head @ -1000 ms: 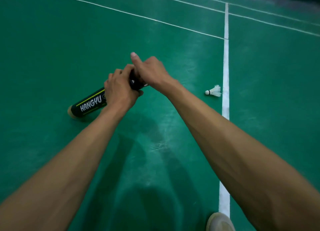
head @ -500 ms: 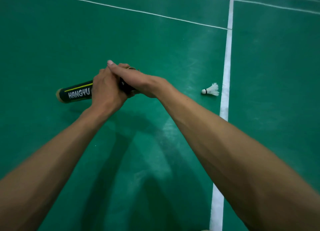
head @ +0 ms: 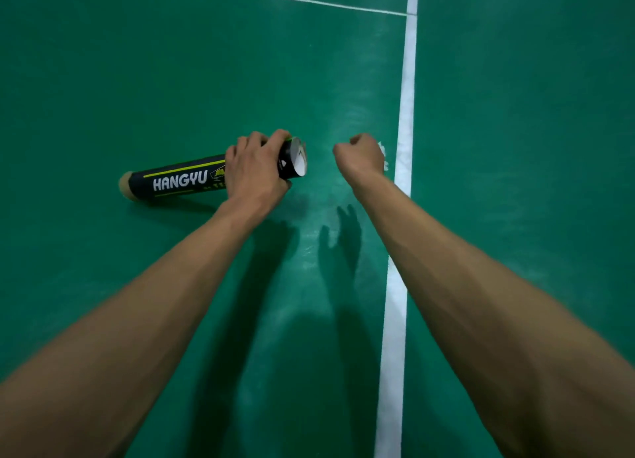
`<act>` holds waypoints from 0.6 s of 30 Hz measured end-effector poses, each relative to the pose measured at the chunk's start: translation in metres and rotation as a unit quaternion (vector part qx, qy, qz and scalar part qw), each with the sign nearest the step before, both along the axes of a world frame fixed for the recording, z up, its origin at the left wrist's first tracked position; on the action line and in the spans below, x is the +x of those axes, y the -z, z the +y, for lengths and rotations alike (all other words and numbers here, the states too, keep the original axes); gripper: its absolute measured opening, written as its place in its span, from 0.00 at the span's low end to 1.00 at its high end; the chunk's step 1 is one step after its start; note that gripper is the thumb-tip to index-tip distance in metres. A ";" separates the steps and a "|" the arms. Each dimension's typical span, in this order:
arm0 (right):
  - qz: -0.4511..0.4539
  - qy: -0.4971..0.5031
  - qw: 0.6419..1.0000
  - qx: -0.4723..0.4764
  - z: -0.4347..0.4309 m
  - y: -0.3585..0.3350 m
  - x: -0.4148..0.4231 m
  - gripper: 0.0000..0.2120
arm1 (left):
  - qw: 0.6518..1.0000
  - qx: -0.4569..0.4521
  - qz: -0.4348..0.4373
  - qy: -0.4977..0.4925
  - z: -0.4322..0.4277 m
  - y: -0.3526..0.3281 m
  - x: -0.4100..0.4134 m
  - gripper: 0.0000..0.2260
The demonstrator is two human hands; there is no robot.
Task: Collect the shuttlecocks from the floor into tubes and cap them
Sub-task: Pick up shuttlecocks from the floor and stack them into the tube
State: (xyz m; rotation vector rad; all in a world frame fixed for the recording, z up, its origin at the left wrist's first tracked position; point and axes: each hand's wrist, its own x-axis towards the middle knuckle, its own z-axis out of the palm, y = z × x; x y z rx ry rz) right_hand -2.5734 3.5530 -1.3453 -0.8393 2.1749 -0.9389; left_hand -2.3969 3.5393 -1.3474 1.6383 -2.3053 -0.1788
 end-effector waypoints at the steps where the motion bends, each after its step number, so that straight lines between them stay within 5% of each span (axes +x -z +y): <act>1: 0.005 -0.007 1.000 0.020 0.002 0.011 -0.009 0.20 | 1.000 -0.001 -0.001 0.001 -0.002 0.003 -0.014 0.33; 3: 0.018 -0.020 0.998 0.051 0.001 0.031 -0.026 0.26 | 1.000 -0.002 -0.003 0.004 -0.008 0.007 -0.044 0.33; 8: 0.042 -0.032 0.993 0.108 -0.016 0.058 -0.067 0.21 | 1.000 -0.010 0.000 0.013 -0.019 0.014 -0.111 0.31; 18: -0.046 -0.061 0.995 0.065 -0.040 0.077 -0.107 0.16 | 0.996 0.020 -0.067 0.047 -0.048 0.027 -0.153 0.32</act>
